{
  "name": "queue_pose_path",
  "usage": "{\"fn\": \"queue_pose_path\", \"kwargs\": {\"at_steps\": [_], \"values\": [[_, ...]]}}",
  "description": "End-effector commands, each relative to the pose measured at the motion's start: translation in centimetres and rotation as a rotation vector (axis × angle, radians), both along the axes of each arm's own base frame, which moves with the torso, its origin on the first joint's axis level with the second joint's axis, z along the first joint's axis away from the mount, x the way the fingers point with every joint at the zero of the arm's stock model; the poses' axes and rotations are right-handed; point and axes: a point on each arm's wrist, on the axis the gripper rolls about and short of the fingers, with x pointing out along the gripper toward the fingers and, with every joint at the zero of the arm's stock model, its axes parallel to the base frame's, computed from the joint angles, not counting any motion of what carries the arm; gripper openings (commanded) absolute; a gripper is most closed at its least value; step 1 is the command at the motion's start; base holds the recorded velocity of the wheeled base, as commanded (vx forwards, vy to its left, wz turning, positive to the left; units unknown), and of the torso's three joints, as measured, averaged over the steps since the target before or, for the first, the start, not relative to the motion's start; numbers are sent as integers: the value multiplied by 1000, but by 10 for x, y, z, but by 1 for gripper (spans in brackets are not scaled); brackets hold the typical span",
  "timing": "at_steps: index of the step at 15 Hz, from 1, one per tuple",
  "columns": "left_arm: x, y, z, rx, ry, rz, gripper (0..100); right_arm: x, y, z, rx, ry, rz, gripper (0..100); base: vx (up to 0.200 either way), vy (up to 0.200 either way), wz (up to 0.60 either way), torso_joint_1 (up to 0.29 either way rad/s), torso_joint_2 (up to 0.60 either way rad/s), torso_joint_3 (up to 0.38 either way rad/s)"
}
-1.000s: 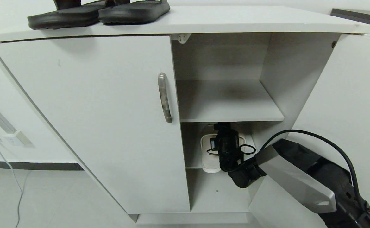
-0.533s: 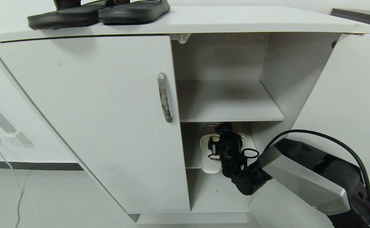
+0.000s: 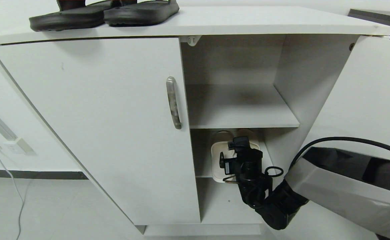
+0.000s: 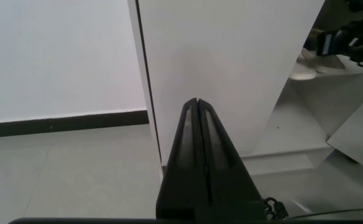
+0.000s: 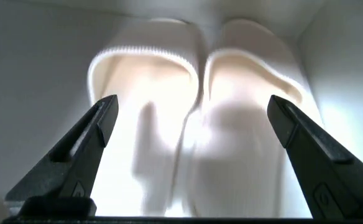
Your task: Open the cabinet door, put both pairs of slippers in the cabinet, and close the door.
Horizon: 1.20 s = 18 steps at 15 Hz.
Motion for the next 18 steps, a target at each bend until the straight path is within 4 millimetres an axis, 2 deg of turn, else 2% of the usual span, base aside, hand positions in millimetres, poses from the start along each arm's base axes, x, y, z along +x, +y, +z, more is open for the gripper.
{"fn": "queue_pose_path", "kwargs": {"at_steps": [1, 2, 7, 12, 18], "values": [[0, 0, 0, 0, 2, 0, 0, -28, -5, 13, 6, -6, 36, 100, 0, 0, 0, 0, 0, 0], [0, 0, 0, 0, 3, 0, 0, -45, -8, 16, 12, -13, 61, 100, 0, 0, 0, 0, 0, 0], [0, 0, 0, 1, 1, 0, 0, -93, -12, 30, 18, -18, 150, 100, 0, 0, 0, 0, 0, 0], [0, 0, 0, 1, 1, -3, 0, -97, -9, 33, 18, -22, 164, 100, 0, 0, 0, 0, 0, 0], [0, 0, 0, 1, 1, 0, 0, -97, -9, 32, 12, -22, 161, 100, -200, 0, 0, 2, 2, 2]]}}
